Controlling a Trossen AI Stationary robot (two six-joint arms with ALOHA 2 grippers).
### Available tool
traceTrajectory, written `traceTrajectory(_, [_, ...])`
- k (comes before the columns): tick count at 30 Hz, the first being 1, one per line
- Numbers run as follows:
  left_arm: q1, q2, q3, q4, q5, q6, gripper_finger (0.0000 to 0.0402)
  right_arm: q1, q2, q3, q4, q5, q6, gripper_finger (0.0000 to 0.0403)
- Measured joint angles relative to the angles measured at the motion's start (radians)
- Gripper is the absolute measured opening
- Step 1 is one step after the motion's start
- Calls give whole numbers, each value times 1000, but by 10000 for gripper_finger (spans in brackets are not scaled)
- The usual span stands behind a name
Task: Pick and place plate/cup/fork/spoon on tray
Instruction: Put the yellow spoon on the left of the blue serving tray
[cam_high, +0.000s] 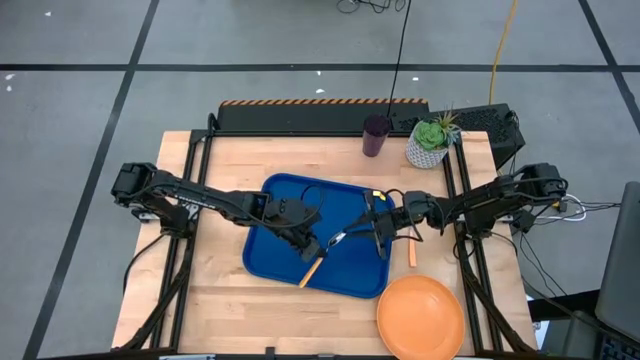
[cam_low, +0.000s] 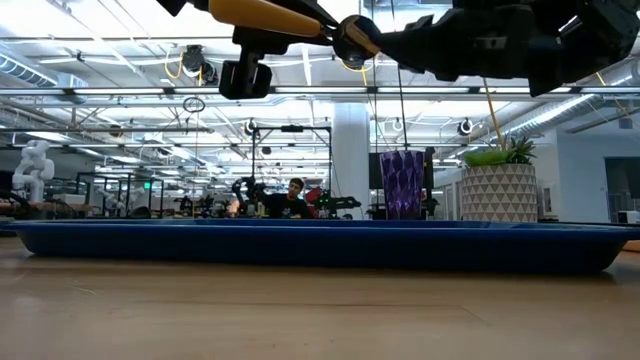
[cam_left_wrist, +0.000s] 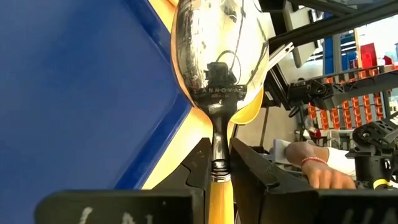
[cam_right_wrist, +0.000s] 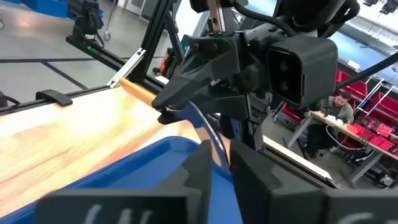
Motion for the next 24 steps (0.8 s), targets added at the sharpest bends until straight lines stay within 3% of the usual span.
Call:
traceTrajectory(4, [0,0,0,1,5,0,42,0,0,0,2,1,-1,7])
traceTrajectory(11, [0,0,0,-1,0,6,42,-1,0,0,6,54,27,1])
traceTrajectory(14, [0,0,0,1,-1,20,42,-18,0,5,2,55,128,1])
traceTrajectory(18, [3,1,-1,-5,-29,49,42,-58,-2,69,-129,46,312,1])
traceTrajectory(24, [13,3,-2,-12,-66,109,69,-60,-3,117,-306,52,390,0])
